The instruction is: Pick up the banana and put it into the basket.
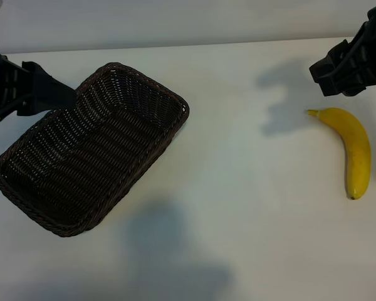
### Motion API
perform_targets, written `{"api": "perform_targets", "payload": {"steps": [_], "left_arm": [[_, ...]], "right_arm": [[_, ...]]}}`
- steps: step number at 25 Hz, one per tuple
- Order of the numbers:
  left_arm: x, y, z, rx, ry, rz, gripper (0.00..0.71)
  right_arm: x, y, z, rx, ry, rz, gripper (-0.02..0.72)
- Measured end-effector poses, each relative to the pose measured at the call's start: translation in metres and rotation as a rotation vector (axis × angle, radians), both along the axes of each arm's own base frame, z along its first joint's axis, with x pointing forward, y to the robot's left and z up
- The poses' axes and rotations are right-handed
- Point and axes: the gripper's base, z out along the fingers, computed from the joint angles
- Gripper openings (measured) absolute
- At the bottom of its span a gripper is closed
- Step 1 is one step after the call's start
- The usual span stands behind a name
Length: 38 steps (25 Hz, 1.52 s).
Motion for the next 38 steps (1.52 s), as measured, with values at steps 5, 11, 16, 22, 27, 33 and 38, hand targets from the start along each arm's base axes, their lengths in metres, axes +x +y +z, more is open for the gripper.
{"api": "perform_targets", "payload": {"steps": [5,11,16,22,27,33,38], "left_arm": [[0.0000,0.0000,0.0000,0.000,0.000,0.000,0.504],[0.0000,0.0000,0.0000,0.000,0.000,0.000,0.504],[0.0000,0.0000,0.0000,0.000,0.000,0.000,0.504],[0.0010,0.0041,-0.0018,0.087,-0.036,-0.033,0.504],[0.0020,0.0064,-0.0025,0.128,-0.054,-0.041,0.504],[0.0024,0.0032,-0.0002,0.059,-0.045,-0.012,0.504],[0.0039,0.0002,0.0029,-0.019,-0.042,0.028,0.504]], "right_arm": [[0.0000,0.0000,0.0000,0.000,0.000,0.000,0.580],[0.0000,-0.0001,-0.0001,-0.001,0.000,0.000,0.580],[-0.0001,-0.0002,-0.0002,-0.004,0.001,0.001,0.580],[-0.0001,-0.0003,-0.0002,-0.006,0.001,0.001,0.580],[-0.0001,-0.0003,-0.0002,-0.006,0.001,0.001,0.580],[0.0001,-0.0003,-0.0001,-0.006,-0.001,0.001,0.580],[0.0001,-0.0003,-0.0001,-0.006,-0.001,0.001,0.580]]}}
